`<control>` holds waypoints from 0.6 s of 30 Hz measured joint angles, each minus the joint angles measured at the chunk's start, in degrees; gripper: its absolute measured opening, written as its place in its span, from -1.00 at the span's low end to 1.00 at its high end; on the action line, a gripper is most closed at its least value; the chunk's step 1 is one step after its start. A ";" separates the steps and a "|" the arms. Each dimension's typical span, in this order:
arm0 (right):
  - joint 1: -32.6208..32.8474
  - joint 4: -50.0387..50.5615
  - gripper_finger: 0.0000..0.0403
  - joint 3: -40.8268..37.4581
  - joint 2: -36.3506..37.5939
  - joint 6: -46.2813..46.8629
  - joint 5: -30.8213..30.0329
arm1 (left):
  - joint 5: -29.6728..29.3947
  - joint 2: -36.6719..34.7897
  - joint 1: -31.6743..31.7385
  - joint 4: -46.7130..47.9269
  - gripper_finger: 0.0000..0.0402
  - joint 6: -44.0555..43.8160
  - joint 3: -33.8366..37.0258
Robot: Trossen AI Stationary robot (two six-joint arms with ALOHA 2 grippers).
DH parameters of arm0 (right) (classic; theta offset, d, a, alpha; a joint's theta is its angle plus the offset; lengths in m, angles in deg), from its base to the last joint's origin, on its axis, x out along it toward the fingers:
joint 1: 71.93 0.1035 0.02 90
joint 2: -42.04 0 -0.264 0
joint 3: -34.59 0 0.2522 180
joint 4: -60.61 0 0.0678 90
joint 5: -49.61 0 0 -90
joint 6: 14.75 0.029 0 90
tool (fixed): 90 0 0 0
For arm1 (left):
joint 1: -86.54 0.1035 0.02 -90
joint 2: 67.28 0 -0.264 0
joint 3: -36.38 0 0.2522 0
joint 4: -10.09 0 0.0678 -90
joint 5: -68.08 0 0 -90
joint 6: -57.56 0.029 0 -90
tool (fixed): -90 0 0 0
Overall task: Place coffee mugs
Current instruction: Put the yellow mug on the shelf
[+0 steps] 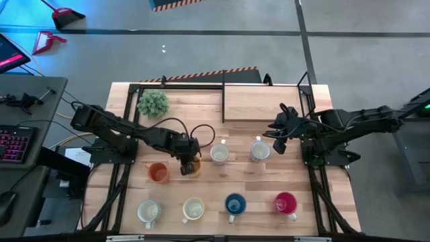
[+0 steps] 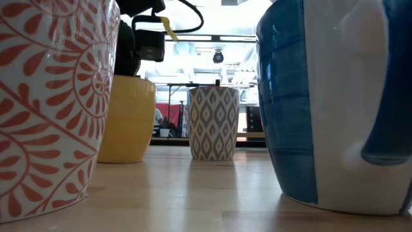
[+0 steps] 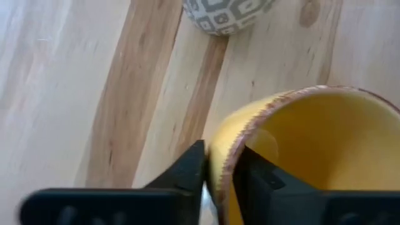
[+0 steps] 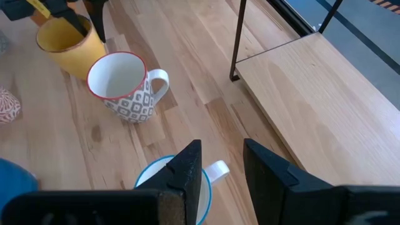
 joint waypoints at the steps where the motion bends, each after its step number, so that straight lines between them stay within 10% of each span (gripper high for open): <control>1: 0.00 0.16 -0.51 0.00 0.00 0.01 -0.07 | 0.11 0.00 0.29 0.22 -0.83 0.55 0.00; 18: 0.00 1.73 -0.51 0.00 0.00 0.02 -0.12 | 2.43 -0.41 7.01 2.06 -0.98 8.95 -0.70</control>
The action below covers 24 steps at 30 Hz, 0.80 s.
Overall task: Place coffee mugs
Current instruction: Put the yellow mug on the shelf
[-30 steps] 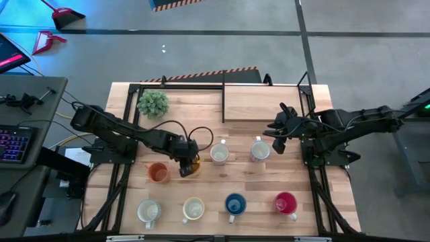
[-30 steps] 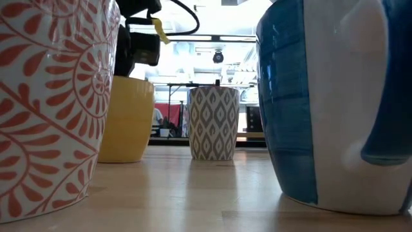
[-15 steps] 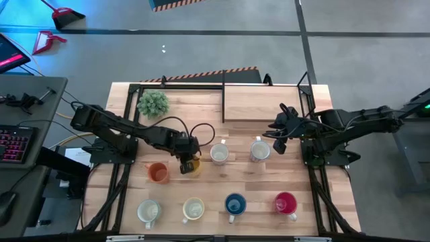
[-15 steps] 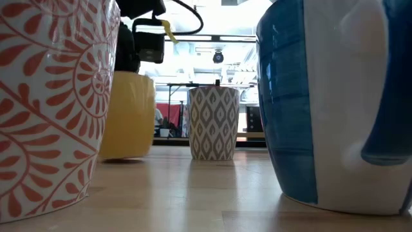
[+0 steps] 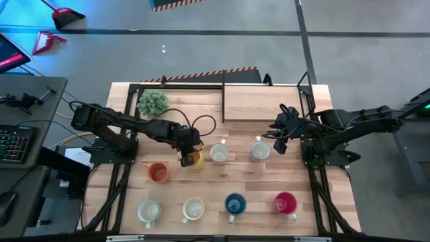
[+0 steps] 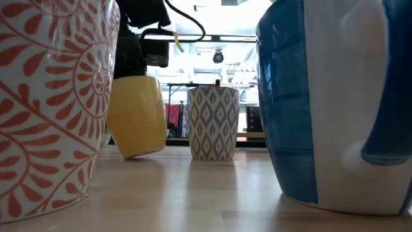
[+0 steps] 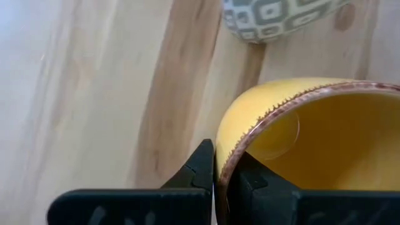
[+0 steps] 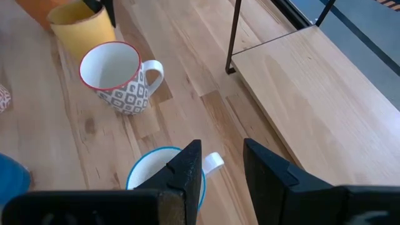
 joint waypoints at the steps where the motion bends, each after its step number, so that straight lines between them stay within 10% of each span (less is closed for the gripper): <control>1: 0.00 -0.01 -0.51 0.00 0.00 0.00 0.00 | 0.12 -0.28 0.41 1.36 -0.98 0.88 -0.71; 24: 2.29 -2.46 -0.51 -0.14 10.59 -7.98 -7.15 | -2.72 -2.44 12.99 18.09 -0.98 20.68 -26.96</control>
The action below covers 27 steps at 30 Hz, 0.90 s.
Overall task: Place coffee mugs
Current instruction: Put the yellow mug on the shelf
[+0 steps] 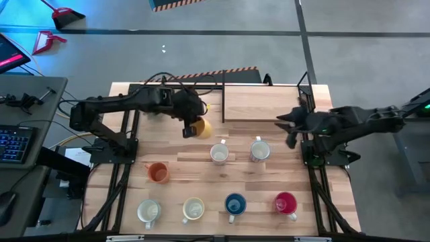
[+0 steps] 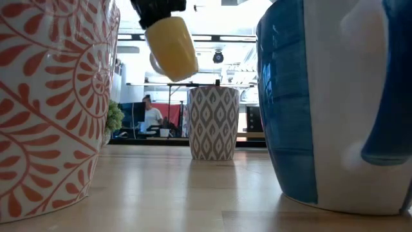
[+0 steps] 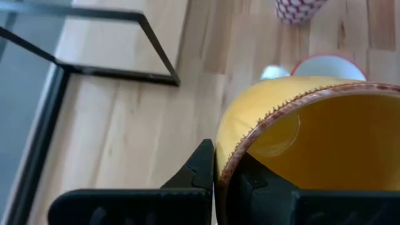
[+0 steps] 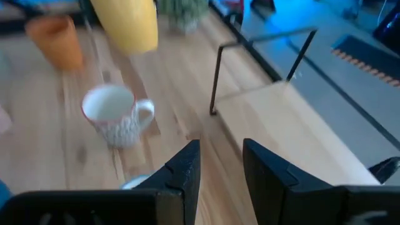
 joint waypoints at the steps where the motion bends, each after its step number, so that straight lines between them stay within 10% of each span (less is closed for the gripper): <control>1: 0.34 -0.94 -0.51 -0.61 2.07 0.02 -0.20 | 0.02 0.00 0.32 -0.09 -0.98 0.47 -0.48; 12: 2.01 -17.08 -0.51 -18.02 20.08 -1.12 -0.63 | 0.80 4.91 6.23 -0.45 -0.98 9.63 -12.71; 27: 2.01 -23.88 -0.51 -25.56 21.88 1.69 -0.41 | 3.90 31.19 10.32 17.63 -0.98 29.08 -50.37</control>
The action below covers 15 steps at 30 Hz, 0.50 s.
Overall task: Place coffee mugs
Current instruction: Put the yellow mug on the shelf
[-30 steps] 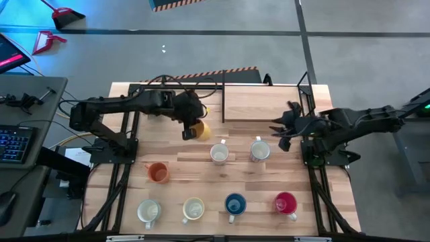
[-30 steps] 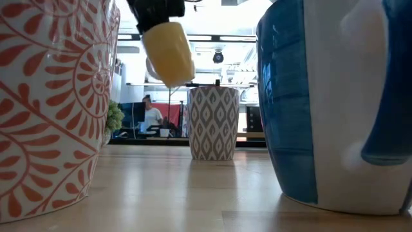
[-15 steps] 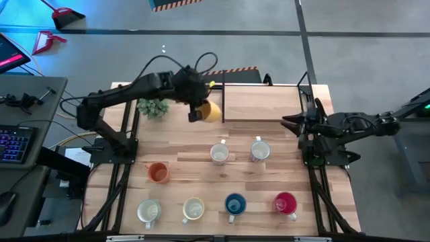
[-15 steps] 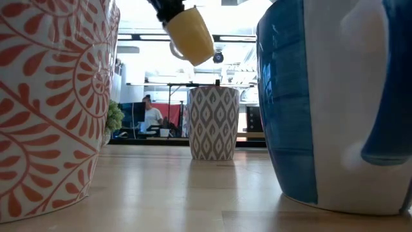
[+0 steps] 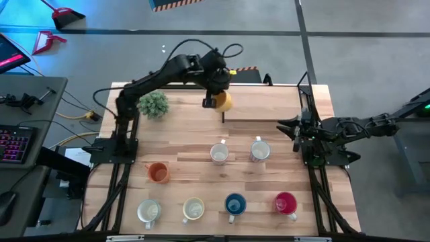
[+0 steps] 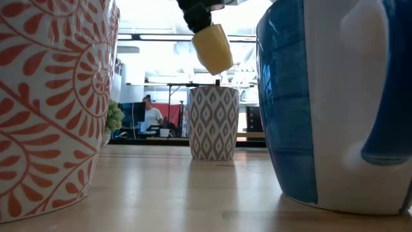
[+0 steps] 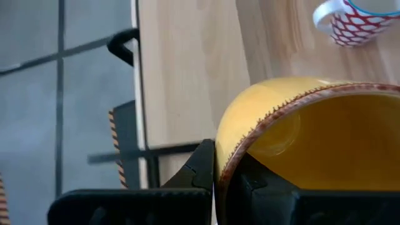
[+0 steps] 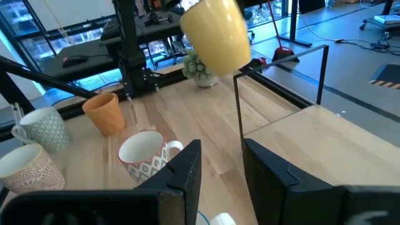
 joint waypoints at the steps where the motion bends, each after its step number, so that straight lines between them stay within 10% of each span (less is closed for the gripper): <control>1: 0.00 -0.03 -0.51 -0.13 0.00 0.10 -0.14 | -0.02 1.21 0.02 0.95 -0.98 0.72 -2.29; 15: 0.00 1.08 -0.51 -0.16 -0.09 0.22 -0.20 | 1.90 2.08 -1.18 -7.53 -0.98 1.95 -3.59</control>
